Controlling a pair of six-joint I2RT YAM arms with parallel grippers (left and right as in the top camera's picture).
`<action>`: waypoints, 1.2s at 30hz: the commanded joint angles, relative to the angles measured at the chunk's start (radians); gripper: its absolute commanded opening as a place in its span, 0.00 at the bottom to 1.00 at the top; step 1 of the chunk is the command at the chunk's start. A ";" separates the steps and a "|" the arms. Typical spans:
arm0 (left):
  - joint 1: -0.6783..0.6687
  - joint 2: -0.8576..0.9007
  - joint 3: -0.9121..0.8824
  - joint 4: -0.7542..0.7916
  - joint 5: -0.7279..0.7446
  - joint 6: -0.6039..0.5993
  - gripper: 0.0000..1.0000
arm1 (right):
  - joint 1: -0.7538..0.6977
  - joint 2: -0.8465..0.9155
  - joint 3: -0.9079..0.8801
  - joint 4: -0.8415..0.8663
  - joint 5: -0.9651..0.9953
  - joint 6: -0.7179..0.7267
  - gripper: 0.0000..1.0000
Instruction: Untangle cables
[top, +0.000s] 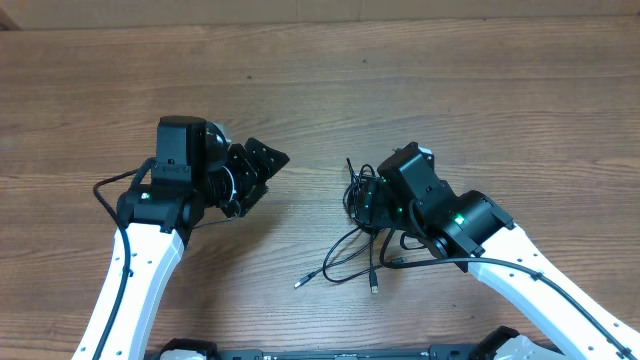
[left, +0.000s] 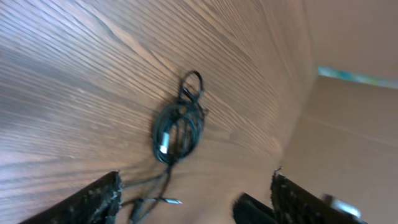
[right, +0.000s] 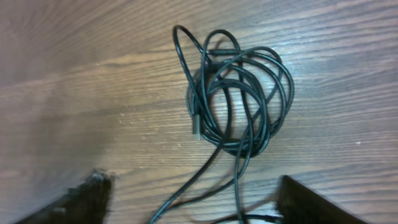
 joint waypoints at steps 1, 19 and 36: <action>-0.031 -0.018 0.010 -0.003 -0.087 0.105 0.82 | -0.003 -0.036 0.010 0.016 -0.001 0.000 0.95; -0.127 -0.018 0.010 -0.008 -0.192 0.134 0.99 | -0.003 -0.036 0.009 0.069 0.003 0.136 1.00; -0.127 -0.018 0.010 -0.008 -0.192 0.134 0.99 | -0.003 0.032 0.009 0.088 0.185 0.131 0.99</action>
